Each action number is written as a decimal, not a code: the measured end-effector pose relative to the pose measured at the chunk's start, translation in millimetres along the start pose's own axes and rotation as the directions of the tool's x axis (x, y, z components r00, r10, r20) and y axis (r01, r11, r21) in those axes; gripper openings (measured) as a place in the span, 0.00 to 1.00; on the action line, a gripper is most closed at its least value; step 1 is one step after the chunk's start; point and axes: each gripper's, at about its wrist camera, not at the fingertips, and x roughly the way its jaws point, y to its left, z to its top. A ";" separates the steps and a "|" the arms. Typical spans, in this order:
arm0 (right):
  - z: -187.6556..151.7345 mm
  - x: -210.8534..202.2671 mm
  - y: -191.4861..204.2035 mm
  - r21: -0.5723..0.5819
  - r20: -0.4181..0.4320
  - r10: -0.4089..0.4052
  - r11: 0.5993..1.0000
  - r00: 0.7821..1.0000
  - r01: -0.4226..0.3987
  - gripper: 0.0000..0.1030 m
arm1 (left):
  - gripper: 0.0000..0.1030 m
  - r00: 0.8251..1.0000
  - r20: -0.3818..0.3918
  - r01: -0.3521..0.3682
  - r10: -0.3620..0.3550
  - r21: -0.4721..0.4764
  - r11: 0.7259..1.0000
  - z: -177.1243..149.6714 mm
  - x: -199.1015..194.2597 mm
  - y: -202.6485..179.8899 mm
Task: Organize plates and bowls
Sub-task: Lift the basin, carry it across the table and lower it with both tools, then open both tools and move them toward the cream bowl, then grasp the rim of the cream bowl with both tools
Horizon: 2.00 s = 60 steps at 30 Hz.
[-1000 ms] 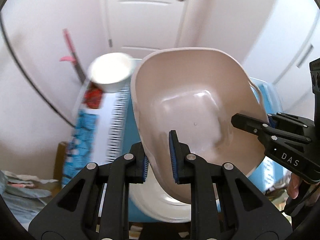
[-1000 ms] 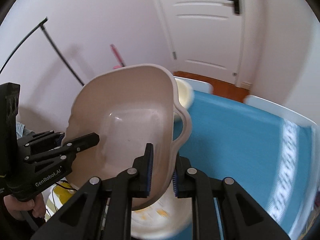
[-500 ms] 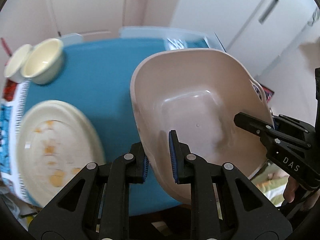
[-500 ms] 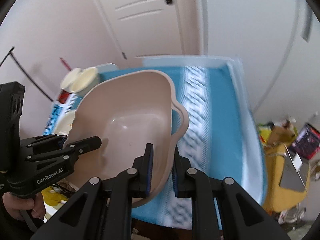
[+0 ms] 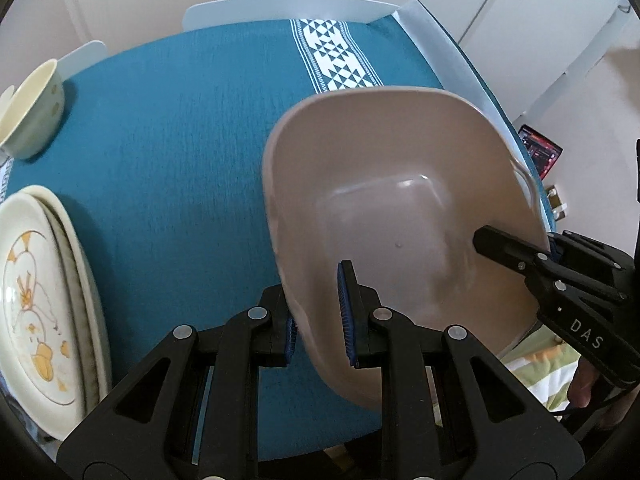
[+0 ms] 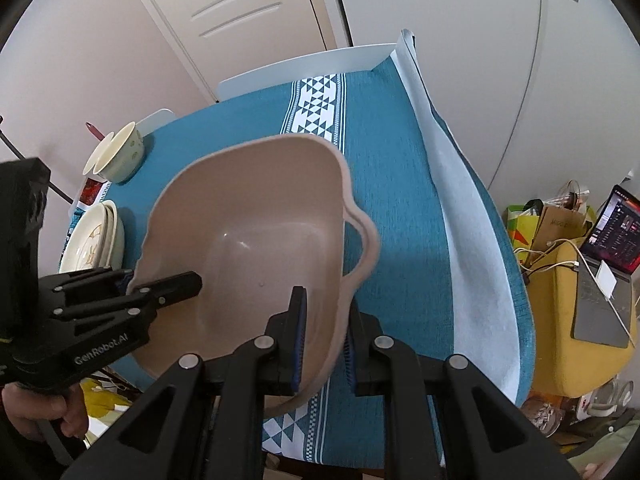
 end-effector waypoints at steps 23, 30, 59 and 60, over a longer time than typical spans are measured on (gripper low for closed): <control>14.0 -44.1 16.8 -0.011 0.069 0.002 1.000 0.998 -0.001 0.59 | 0.76 0.990 0.123 -0.074 0.074 -0.002 0.997 -2.1 -75.5 7.6; 66.9 -87.1 81.5 -0.167 0.166 0.138 0.980 0.976 -0.110 0.97 | 0.99 0.933 0.294 -0.183 0.207 -0.107 0.977 22.7 -179.0 48.4; 238.9 146.9 278.3 -0.246 -0.197 0.174 0.944 0.965 -0.220 0.74 | 0.76 0.987 0.075 -0.090 0.141 -0.470 0.878 112.2 -88.9 339.4; 238.4 153.9 279.1 -0.239 -0.210 0.172 0.945 0.962 -0.221 0.69 | 0.71 0.990 0.063 -0.085 0.129 -0.471 0.878 111.7 -81.7 344.5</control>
